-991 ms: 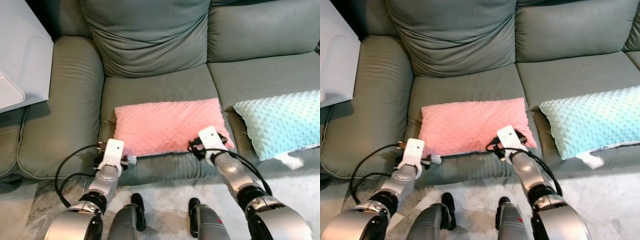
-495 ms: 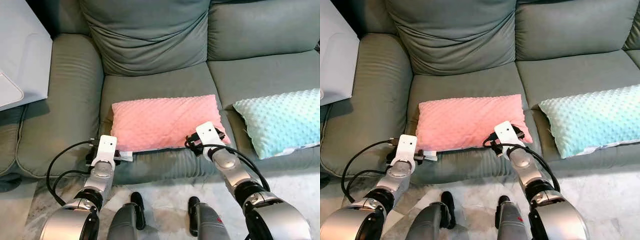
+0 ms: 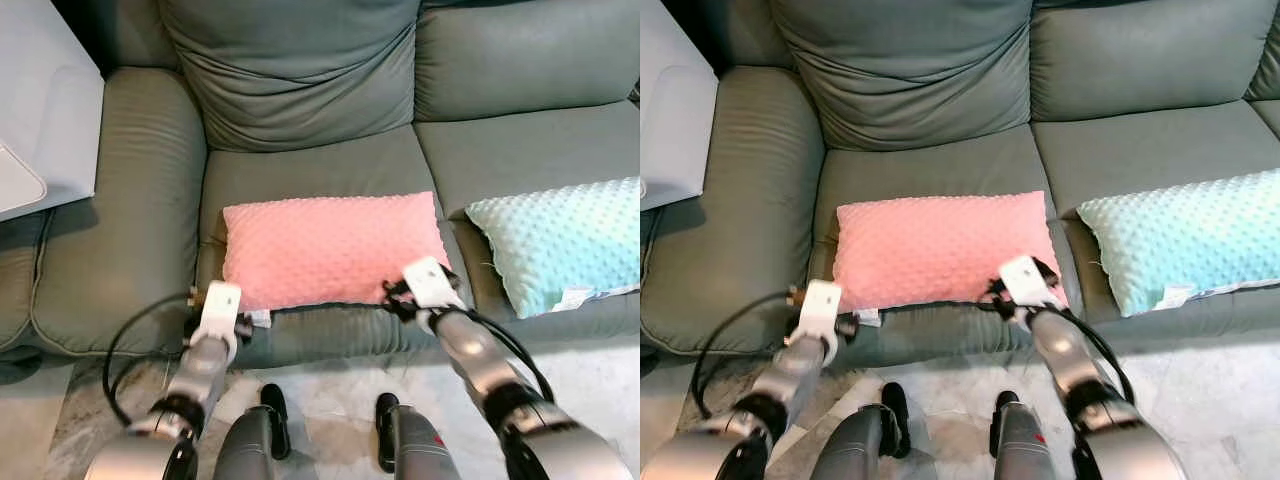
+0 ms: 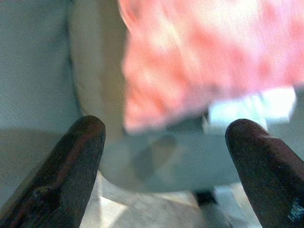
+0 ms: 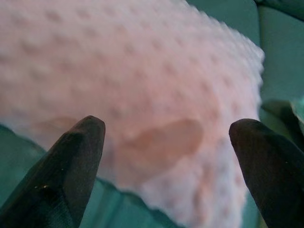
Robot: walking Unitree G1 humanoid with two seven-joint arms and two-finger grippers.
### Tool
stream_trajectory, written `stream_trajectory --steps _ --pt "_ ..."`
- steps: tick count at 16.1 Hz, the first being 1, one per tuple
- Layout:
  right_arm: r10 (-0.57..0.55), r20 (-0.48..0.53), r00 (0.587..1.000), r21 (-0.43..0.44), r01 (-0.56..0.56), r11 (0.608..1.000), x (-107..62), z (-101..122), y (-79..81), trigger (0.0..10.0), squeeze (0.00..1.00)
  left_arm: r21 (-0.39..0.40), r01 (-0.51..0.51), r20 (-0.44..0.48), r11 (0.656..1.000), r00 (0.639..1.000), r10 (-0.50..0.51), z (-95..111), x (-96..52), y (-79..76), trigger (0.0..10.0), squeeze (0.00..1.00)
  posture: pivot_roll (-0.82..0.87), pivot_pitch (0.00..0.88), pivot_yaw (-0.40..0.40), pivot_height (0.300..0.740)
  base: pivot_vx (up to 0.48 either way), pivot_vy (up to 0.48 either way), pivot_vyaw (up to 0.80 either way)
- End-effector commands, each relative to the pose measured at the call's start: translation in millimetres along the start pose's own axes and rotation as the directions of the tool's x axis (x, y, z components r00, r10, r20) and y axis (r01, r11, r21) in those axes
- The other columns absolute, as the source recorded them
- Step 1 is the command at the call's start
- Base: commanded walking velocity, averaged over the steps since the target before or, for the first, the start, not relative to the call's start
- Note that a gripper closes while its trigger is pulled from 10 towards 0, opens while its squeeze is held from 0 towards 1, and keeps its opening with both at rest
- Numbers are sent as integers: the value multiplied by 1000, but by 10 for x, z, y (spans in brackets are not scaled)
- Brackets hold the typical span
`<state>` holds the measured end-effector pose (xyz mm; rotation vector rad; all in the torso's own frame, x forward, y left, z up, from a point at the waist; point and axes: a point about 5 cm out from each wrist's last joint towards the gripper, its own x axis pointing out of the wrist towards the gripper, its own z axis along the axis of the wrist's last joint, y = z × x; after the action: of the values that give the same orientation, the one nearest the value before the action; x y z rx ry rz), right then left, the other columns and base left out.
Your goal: Move the pillow to the sofa
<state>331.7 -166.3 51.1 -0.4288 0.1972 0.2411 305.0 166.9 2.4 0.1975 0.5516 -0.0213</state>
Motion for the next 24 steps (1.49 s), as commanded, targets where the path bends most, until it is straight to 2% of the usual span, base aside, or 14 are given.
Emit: stream_trajectory --steps 1,2,4,5,7,9,11,13,14,15,16,19,21,24 --pt "3 -9 1000 49 -3 999 -94 -132 50 10000 0 -26 7 -53 1000 999 -9 -247 -69 143 10000 0 -19 355 86 740 0 0 0" --pt "-4 -1 1000 66 4 998 -169 -199 51 10000 0 -22 22 -56 1000 998 -23 -352 -115 235 10000 0 -15 345 86 740 0 0 0" --pt "-12 0 1000 82 12 997 -257 -272 72 10000 0 10 51 -51 999 997 -50 -454 -173 317 10000 0 -11 332 88 740 0 0 0" --pt "-14 2 1000 116 14 993 -362 -340 130 10000 0 37 67 -41 997 997 -66 -556 -243 397 10000 0 -8 292 88 740 0 0 0" --pt "-24 -12 1000 152 25 988 -492 -415 208 10000 0 38 73 -48 997 996 -71 -692 -329 473 10000 0 -10 243 84 740 0 0 0" --pt "-14 -80 997 132 25 991 -573 -574 300 10000 0 57 51 -85 997 995 -46 -832 -388 507 10000 0 -21 175 80 740 0 0 0" --pt "-26 -172 985 162 54 985 -626 -742 326 10000 0 43 0 -122 999 992 5 -914 -414 534 10000 0 -24 115 75 740 0 0 0" --pt "-17 -253 967 208 71 976 -632 -840 330 10000 0 48 -4 -140 999 990 11 -920 -403 508 10000 0 -29 52 72 740 0 0 0" --pt "21 -272 962 176 29 984 -592 -832 361 10000 0 48 10 -174 999 985 -1 -972 -414 482 10000 0 -36 6 66 740 0 0 0" --pt "36 -278 960 141 4 990 -558 -818 373 10000 0 51 17 -196 999 980 -7 -994 -415 466 10000 0 -40 0 64 740 0 0 0" --pt "47 -317 947 146 -1 989 -511 -820 381 10000 0 94 22 -229 995 973 0 -1031 -423 456 10000 0 -43 0 58 740 0 0 0" --pt "70 -345 936 159 -16 987 -447 -796 396 10000 0 111 1 -278 994 960 30 -1108 -455 495 10000 0 -45 0 49 740 0 0 0" --pt "104 -417 903 154 -42 987 -442 -840 459 10000 0 80 -54 -318 995 945 77 -1136 -462 535 10000 0 -33 0 31 740 0 0 0" --pt "86 -476 875 226 28 974 -461 -895 453 10000 0 44 -67 -333 997 940 78 -1096 -423 472 10000 0 -17 0 23 740 0 0 0"
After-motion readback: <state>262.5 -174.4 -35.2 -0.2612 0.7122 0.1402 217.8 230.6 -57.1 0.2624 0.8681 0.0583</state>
